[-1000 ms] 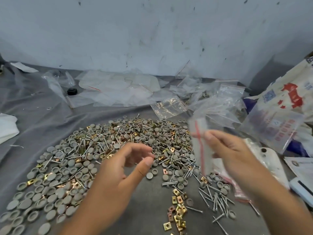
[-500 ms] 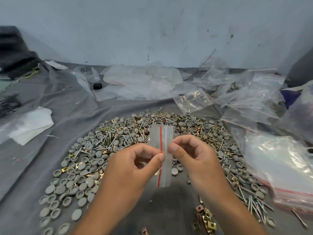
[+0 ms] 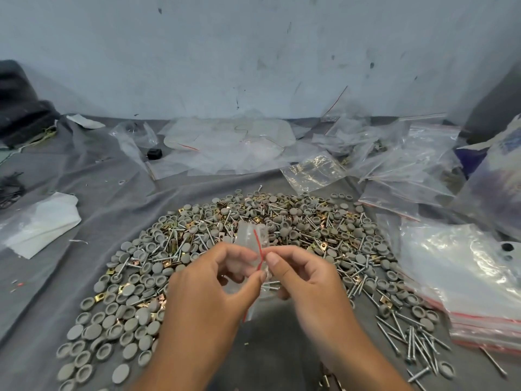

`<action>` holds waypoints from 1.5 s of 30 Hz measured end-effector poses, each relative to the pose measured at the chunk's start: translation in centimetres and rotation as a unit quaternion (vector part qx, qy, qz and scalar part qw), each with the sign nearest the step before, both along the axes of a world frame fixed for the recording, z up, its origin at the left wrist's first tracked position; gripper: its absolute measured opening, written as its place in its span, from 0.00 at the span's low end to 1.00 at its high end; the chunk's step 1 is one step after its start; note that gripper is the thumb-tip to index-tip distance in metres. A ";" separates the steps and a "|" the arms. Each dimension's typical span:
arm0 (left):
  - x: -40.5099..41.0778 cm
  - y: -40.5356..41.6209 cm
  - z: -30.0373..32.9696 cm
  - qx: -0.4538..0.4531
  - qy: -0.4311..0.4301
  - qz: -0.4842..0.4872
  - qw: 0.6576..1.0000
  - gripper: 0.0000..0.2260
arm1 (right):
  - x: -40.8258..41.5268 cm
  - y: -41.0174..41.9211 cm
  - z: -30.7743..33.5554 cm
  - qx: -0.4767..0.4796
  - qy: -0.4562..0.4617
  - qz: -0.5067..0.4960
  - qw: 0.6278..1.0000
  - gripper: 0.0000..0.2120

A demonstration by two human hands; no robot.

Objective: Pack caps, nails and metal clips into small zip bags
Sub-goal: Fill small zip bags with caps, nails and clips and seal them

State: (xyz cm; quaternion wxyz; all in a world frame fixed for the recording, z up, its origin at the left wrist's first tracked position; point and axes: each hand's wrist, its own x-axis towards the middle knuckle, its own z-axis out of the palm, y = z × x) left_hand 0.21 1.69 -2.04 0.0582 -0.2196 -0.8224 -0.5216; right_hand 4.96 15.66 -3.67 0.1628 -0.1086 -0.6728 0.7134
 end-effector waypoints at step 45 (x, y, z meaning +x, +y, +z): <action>-3.1 -2.9 0.1 -0.045 0.278 0.189 0.941 0.16 | -2.8 6.2 0.8 0.436 -0.062 -0.002 0.898 0.08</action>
